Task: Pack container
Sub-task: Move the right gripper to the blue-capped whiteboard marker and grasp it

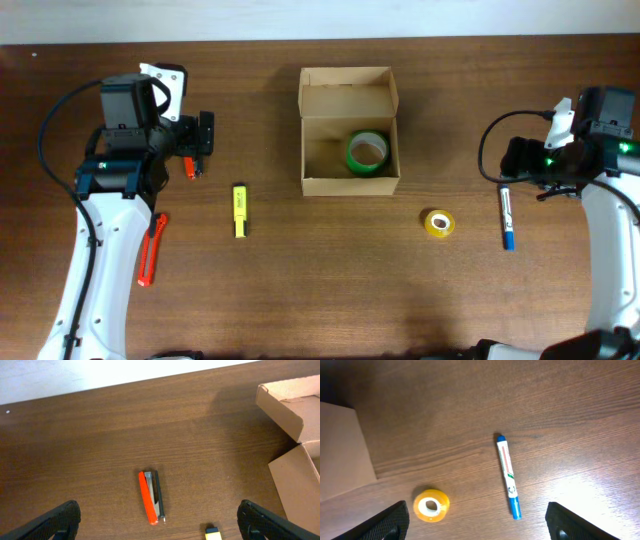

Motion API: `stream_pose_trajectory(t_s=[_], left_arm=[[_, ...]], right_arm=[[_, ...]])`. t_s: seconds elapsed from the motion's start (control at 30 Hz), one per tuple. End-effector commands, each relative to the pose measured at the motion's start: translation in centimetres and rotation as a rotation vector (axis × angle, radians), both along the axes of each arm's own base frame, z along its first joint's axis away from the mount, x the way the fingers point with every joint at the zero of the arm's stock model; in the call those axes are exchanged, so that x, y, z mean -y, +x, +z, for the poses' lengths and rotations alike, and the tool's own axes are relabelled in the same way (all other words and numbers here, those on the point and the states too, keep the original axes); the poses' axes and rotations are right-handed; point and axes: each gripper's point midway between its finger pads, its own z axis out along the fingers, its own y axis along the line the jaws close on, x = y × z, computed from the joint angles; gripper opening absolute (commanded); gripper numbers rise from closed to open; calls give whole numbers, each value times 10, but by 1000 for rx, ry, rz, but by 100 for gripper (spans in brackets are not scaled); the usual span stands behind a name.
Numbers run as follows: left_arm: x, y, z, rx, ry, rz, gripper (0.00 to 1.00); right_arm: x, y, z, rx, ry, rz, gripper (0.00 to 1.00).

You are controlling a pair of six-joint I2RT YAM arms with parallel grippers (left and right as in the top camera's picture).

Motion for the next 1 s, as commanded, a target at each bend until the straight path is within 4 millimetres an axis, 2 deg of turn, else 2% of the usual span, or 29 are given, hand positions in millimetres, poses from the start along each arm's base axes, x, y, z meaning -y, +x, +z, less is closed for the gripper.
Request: stream_pose_trajectory(t_s=[0.0, 0.07, 0.2, 0.27, 0.4, 0.47, 0.57, 0.7, 0.97], left_arm=[[1, 3, 7, 13, -4, -14, 100], [2, 3, 7, 12, -5, -15, 100], [1, 3, 7, 13, -4, -15, 99], [1, 3, 7, 12, -4, -15, 99], [1, 3, 7, 12, -4, -14, 99], [1, 3, 7, 13, -4, -15, 99], [1, 3, 7, 13, -4, -14, 100], [1, 6, 10, 32, -3, -15, 100], [2, 8, 12, 42, -6, -18, 100]], right_arm=[[7, 2, -5, -26, -35, 31, 88], [13, 2, -24, -97, -59, 47, 88], [14, 4, -68, -226, -40, 129, 88], [20, 7, -81, -257, -66, 158, 88], [32, 4, -93, -307, -123, 199, 88], [33, 0, -97, -313, -98, 188, 88], [37, -21, -111, -372, -53, 104, 87], [30, -39, -129, -426, -21, 61, 86], [28, -43, -158, -453, -7, 43, 86]])
